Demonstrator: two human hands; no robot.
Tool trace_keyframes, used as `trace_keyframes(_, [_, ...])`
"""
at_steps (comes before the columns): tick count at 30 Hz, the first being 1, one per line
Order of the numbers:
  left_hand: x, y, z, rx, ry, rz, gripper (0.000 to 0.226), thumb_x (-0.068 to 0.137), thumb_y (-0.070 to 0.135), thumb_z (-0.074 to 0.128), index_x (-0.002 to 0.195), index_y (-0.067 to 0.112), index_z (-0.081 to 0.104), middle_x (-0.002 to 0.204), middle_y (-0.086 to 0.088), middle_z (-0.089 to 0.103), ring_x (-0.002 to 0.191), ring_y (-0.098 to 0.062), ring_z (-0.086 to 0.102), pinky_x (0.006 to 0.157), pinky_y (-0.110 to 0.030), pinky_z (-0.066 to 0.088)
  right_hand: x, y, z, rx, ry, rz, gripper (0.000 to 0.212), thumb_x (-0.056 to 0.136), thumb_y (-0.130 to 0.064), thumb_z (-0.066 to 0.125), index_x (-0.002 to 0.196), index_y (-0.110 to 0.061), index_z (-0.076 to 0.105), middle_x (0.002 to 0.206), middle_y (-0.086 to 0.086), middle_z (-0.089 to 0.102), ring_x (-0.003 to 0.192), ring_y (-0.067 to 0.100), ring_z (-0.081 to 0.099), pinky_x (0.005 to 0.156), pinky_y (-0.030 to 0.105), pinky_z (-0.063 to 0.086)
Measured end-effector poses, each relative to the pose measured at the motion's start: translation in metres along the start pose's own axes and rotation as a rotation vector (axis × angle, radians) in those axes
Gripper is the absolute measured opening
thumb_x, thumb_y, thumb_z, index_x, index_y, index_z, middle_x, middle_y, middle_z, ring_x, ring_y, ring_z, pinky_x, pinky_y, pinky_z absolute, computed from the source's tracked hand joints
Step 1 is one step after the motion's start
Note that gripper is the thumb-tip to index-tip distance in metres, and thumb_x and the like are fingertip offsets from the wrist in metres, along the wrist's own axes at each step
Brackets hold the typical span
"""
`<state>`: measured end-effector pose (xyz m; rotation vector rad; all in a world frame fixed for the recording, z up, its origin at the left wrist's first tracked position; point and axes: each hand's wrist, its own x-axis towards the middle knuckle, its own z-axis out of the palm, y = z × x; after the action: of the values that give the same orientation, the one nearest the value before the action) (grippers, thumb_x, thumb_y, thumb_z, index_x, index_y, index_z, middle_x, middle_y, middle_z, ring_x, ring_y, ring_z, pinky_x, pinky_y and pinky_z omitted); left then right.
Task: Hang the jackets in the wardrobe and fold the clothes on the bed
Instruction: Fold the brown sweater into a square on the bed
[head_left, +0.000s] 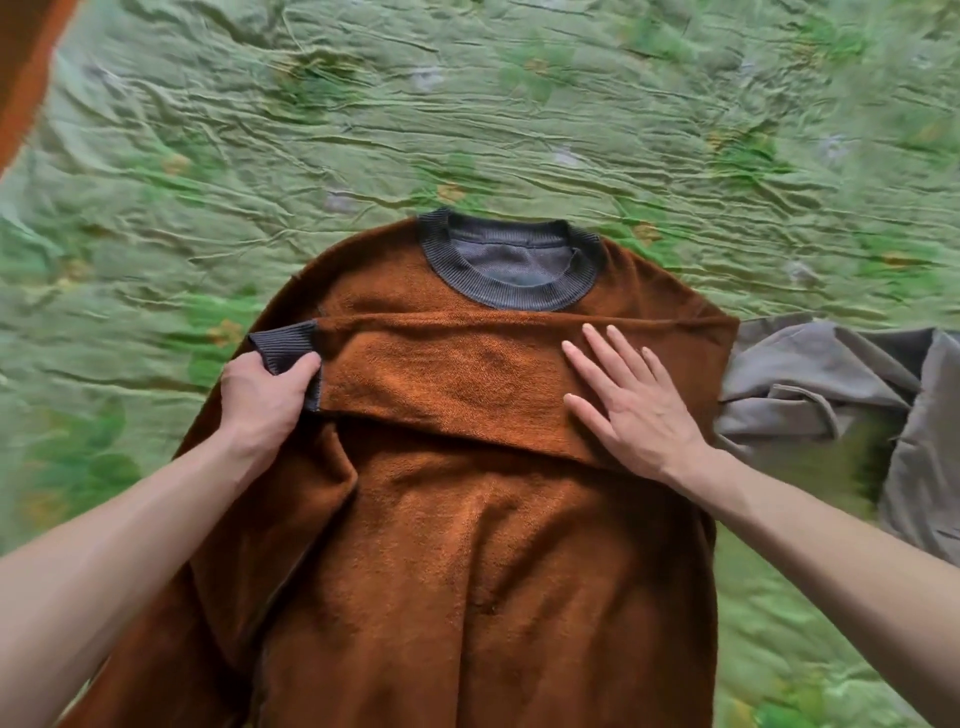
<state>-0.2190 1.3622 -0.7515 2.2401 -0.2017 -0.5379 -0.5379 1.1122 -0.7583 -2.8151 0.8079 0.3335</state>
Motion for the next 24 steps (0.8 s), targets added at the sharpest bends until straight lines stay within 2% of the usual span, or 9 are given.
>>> trace_keyframes(3, [-0.004,0.000,-0.008,-0.082,-0.065,0.042,0.013,0.093,0.019,0.077,0.104,0.015,0.072,0.098,-0.002,0.074,0.086,-0.013,0.067,0.079,-0.023,0.050,0.007,0.002,0.008,0.040,-0.056,0.219,0.075,0.100,-0.072,0.013,0.165,-0.039,-0.004,0.173,-0.011,-0.009,0.160,0.015,-0.007,0.128,0.045,0.006])
trace_keyframes(6, [-0.012,-0.004,-0.021,-0.147,-0.086,0.065,0.015,0.092,0.017,0.078,0.106,0.017,0.071,0.096,0.007,0.073,0.083,-0.002,0.067,0.077,-0.014,0.053,0.014,0.005,0.006,0.061,-0.124,0.303,0.077,0.099,-0.071,0.017,0.164,-0.039,-0.009,0.173,-0.009,-0.014,0.160,0.015,-0.010,0.129,0.043,0.003])
trace_keyframes(10, [-0.028,-0.010,-0.028,-0.334,-0.059,-0.107,0.006,0.091,0.014,0.078,0.093,0.017,0.073,0.094,-0.001,0.075,0.080,-0.012,0.069,0.073,-0.025,0.057,0.014,0.003,-0.002,0.061,-0.182,0.301,0.080,0.095,-0.075,0.014,0.164,-0.040,-0.009,0.173,-0.010,-0.012,0.160,0.014,-0.008,0.130,0.044,0.004])
trace_keyframes(12, [-0.030,-0.017,-0.027,-0.348,-0.085,-0.183,0.005,0.093,0.015,0.077,0.091,0.018,0.073,0.094,-0.004,0.075,0.081,-0.016,0.071,0.064,-0.025,0.057,0.015,0.000,-0.005,0.041,-0.121,0.301,0.082,0.095,-0.074,0.013,0.165,-0.035,-0.002,0.174,-0.005,-0.003,0.161,0.018,0.001,0.129,0.047,0.012])
trace_keyframes(13, [-0.029,-0.022,-0.027,-0.284,-0.090,-0.174,0.003,0.093,0.016,0.076,0.093,0.017,0.073,0.094,-0.003,0.076,0.085,-0.019,0.072,0.067,-0.027,0.059,0.015,-0.005,-0.007,0.025,-0.061,0.292,0.080,0.098,-0.072,0.013,0.166,-0.031,0.004,0.175,-0.001,0.004,0.161,0.021,0.007,0.128,0.048,0.016])
trace_keyframes(15, [-0.025,-0.030,-0.027,-0.106,-0.066,-0.090,0.007,0.095,0.021,0.072,0.097,0.014,0.074,0.095,-0.003,0.076,0.092,-0.024,0.073,0.083,-0.035,0.059,0.017,-0.025,-0.008,0.010,0.070,0.206,0.072,0.105,-0.063,0.018,0.166,-0.026,0.016,0.173,0.007,0.017,0.159,0.026,0.016,0.126,0.050,0.023])
trace_keyframes(18, [-0.026,-0.033,-0.034,0.047,0.027,-0.014,0.020,0.101,0.028,0.061,0.111,0.013,0.069,0.103,-0.006,0.074,0.096,-0.027,0.068,0.086,-0.034,0.051,0.026,-0.070,-0.008,-0.009,0.160,-0.074,0.064,0.106,-0.053,0.028,0.164,-0.029,0.023,0.172,0.004,0.021,0.160,0.022,0.015,0.126,0.049,0.024])
trace_keyframes(21, [-0.035,-0.046,-0.043,0.245,0.150,0.095,0.034,0.097,0.024,0.059,0.130,0.015,0.057,0.125,-0.013,0.061,0.117,-0.035,0.056,0.100,-0.048,0.044,0.040,-0.122,-0.003,-0.089,0.129,-0.288,0.062,0.107,-0.055,0.027,0.165,-0.035,0.017,0.174,-0.001,0.012,0.161,0.018,0.006,0.128,0.048,0.017])
trace_keyframes(24, [-0.035,-0.069,-0.066,0.459,0.118,-0.017,0.058,0.091,0.038,0.068,0.140,0.015,0.047,0.138,-0.016,0.043,0.131,-0.039,0.040,0.109,-0.054,0.033,0.053,-0.168,0.012,-0.151,0.008,-0.422,0.070,0.105,-0.065,0.023,0.166,-0.036,0.004,0.175,-0.002,-0.001,0.161,0.019,-0.006,0.128,0.054,0.006])
